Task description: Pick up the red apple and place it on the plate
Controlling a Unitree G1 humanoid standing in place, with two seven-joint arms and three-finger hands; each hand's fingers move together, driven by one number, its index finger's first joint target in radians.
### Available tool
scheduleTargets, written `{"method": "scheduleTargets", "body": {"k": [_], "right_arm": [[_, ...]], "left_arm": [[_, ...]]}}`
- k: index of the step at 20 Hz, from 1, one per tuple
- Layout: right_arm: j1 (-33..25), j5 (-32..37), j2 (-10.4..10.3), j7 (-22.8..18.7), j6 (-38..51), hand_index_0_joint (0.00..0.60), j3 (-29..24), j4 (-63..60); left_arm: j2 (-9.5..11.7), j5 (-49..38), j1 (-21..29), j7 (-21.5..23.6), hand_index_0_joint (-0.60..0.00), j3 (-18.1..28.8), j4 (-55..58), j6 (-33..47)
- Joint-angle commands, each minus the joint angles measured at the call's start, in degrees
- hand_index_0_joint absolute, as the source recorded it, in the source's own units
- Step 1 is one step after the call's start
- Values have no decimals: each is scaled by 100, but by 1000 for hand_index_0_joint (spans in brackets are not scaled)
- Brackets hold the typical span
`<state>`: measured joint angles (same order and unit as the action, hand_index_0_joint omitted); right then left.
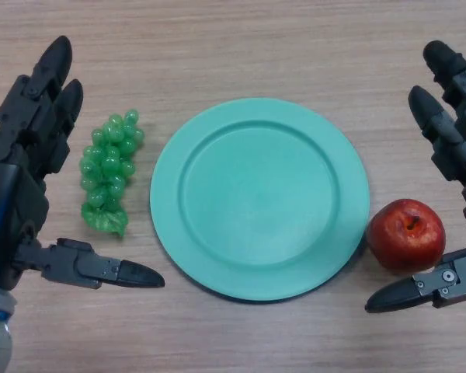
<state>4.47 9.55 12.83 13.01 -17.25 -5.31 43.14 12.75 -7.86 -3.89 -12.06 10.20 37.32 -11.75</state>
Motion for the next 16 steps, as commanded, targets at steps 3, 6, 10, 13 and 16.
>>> {"method": "scheduleTargets", "body": {"k": [3, 6, 10, 13, 16], "right_arm": [[-114, 62, 95, -67, 922, 0, -382, 284], [-174, 62, 107, -59, 1089, 0, -498, 72], [-383, 35, 196, -49, 1696, 0, -610, -686], [-581, -320, 305, -193, 2716, 0, -675, -2093], [-598, -348, 379, -189, 3388, 0, -670, -3169]], "left_arm": [[188, -60, 66, -6, 0, 423, 508, 531], [224, -112, 133, -150, 0, 507, 516, 416], [152, 91, 52, -111, 0, 326, 244, 819], [144, 261, 104, 10, 0, 109, 289, 713], [149, 217, 195, 107, 0, 33, 386, 525]]}}
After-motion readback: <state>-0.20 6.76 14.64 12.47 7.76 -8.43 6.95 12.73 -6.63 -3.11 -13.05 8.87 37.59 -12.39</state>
